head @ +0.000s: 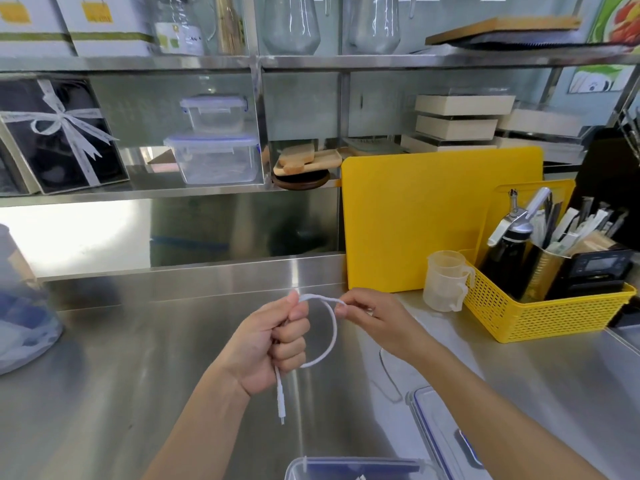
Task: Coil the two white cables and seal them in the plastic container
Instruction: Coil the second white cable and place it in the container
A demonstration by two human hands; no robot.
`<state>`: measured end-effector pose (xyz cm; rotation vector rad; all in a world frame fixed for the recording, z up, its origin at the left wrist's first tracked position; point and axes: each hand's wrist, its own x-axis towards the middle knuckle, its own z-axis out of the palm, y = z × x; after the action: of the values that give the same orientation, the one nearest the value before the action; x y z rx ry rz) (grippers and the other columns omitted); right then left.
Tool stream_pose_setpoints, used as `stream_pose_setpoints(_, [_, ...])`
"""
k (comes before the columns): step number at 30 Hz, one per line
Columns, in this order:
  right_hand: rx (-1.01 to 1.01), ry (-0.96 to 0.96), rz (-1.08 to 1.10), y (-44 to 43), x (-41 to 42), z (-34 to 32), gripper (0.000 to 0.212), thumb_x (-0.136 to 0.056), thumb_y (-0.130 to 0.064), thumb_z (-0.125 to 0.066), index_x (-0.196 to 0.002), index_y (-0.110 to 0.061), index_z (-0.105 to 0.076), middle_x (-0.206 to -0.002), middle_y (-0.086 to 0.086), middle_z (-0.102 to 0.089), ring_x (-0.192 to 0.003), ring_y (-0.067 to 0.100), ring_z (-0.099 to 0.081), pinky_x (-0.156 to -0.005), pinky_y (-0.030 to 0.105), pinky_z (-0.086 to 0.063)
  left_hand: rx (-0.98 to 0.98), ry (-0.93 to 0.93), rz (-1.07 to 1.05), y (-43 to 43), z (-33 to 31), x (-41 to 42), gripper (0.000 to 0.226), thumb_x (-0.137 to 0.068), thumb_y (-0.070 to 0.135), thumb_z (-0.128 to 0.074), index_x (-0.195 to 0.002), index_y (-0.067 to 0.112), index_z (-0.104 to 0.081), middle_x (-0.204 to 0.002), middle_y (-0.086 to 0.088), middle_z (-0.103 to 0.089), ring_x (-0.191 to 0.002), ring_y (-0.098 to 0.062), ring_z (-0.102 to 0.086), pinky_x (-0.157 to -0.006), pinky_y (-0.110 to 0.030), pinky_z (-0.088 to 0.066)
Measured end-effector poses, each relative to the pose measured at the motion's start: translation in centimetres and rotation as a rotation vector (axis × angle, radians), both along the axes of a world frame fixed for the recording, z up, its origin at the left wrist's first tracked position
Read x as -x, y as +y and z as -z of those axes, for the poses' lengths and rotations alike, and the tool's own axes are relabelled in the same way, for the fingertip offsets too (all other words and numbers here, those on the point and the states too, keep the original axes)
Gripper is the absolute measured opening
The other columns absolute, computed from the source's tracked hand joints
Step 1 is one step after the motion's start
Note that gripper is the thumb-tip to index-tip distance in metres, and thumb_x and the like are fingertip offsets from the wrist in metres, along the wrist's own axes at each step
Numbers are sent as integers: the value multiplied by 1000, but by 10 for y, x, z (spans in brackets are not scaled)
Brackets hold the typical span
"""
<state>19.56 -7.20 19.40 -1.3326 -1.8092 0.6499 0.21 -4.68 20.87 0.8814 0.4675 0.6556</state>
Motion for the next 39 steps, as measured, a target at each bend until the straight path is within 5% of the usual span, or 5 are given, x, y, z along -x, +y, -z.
stream_pose_setpoints(9, [-212, 131, 348, 7, -14, 8, 30, -80, -10, -67, -68, -31, -49, -69, -1, -58, -66, 11, -52, -61, 19, -41, 82, -204, -215, 0, -29, 5, 37, -86, 34, -43, -53, 18, -46, -50, 7, -7, -38, -11, -3, -37, -20, -6])
stream_pose_setpoints(14, [-172, 249, 326, 6, -22, 19, 29, -77, -5, -70, -68, -29, -57, -65, 5, -58, -61, 8, -49, -58, 20, -40, 58, -306, -153, 1, -30, 11, 35, -66, 29, -79, -54, 16, -49, -49, 6, -10, -37, -11, -6, -35, -20, -9])
stream_pose_setpoints(19, [-162, 276, 345, -3, -29, 31, 25, -75, 0, -70, -67, -20, -59, -58, -5, -55, -53, 7, -43, -48, 13, -33, 57, -522, -166, 13, -35, 31, 22, -70, 22, -73, -59, 15, -55, -48, 6, -16, -38, -10, -11, -36, -20, -15])
stream_pose_setpoints(29, [-295, -401, 288, 0, -32, 33, 14, -86, -23, -55, -76, -19, -64, -70, -11, -61, -66, 8, -49, -55, 22, -37, 33, -293, -457, 14, -39, 22, 39, -96, 34, -35, -61, 17, -41, -37, 8, -27, -38, -9, -7, -31, -17, -16])
stream_pose_setpoints(39, [-169, -627, -73, -41, 16, -34, 42, -91, -42, -23, -88, -16, -56, -86, -3, -59, -77, 16, -49, -59, 23, -28, -209, 136, -503, 3, -41, 3, 38, -101, 27, -31, -69, 9, -42, -53, -10, -64, -52, -28, -67, -66, -47, -60])
